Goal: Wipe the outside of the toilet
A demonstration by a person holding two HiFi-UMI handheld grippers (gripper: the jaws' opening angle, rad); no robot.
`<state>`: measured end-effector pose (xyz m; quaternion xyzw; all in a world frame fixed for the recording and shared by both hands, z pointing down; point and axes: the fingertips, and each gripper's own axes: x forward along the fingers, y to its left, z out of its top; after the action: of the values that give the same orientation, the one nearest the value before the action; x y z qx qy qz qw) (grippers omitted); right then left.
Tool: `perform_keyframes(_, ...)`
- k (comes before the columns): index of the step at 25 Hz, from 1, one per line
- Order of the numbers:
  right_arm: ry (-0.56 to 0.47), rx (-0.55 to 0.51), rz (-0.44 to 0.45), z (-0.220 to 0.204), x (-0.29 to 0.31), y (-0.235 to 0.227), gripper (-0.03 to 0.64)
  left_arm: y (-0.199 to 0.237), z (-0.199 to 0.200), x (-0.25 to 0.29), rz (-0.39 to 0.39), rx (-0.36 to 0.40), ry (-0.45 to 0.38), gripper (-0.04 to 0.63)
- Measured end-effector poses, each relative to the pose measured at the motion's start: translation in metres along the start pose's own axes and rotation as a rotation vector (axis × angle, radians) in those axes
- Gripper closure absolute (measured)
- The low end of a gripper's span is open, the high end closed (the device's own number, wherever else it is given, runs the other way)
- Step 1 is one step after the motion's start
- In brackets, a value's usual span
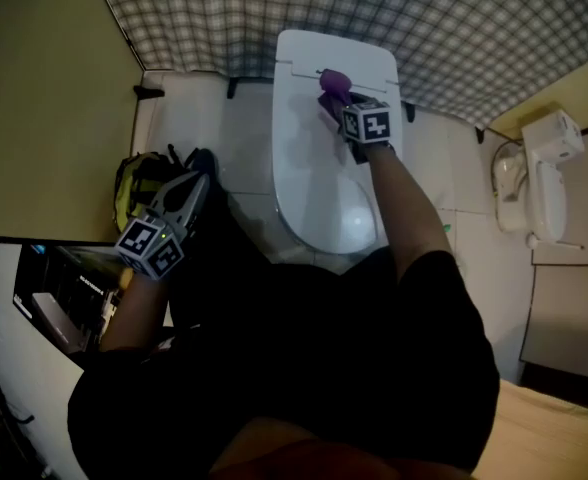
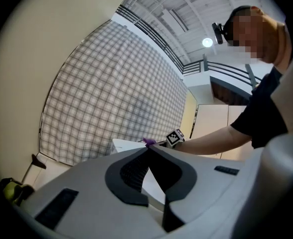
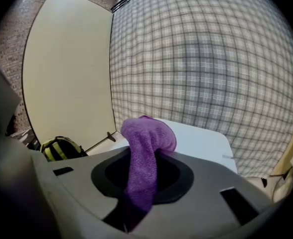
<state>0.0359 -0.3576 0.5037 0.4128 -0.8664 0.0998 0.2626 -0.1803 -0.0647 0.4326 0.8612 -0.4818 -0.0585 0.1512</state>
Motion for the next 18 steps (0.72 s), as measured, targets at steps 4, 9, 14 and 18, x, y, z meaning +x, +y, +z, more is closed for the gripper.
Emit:
perform_keyframes(4,0.005,-0.018,-0.055,0.046,0.078,-0.034,0.523,0.038,-0.006,0.001,0.056,-0.029,0.023,0.592)
perform_keyframes(9,-0.007,0.034,-0.135,0.089,0.167,-0.077,0.523,0.089,-0.003,-0.002,0.107,-0.012,0.038,0.591)
perform_keyframes(14,0.019,0.031,-0.196,0.101,0.232,-0.1,0.523,0.146,0.002,0.004,0.137,-0.032,0.05,0.592)
perform_keyframes(18,0.07,0.002,-0.197,0.091,0.255,-0.098,0.523,0.163,-0.002,0.017,0.112,-0.066,0.039,0.592)
